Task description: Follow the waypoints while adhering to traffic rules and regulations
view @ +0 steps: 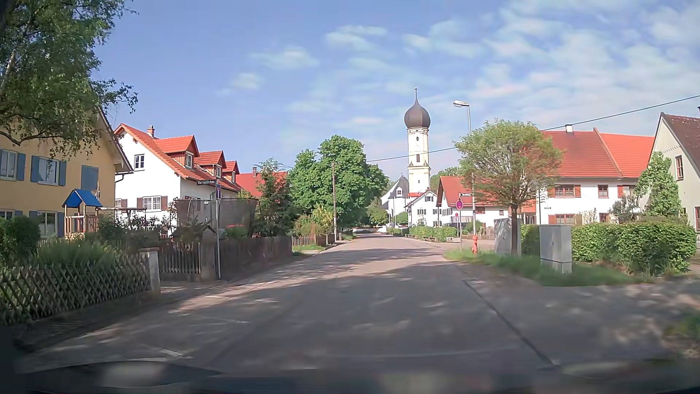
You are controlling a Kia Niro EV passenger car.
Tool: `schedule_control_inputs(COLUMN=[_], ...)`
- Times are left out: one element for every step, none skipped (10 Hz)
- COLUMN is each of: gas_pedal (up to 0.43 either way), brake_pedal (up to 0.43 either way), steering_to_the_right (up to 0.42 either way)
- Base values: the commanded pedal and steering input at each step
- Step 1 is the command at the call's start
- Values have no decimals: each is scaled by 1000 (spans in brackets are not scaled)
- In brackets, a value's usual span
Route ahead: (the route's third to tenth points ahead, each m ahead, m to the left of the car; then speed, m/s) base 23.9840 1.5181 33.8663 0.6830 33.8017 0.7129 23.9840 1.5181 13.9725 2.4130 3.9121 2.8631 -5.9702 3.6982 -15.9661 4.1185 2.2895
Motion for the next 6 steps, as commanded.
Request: schedule_control_inputs(gas_pedal=[0,0,0,0,0,0], brake_pedal=[140,140,140,140,140,140], steering_to_the_right=[-15,6,29,52,77,105])
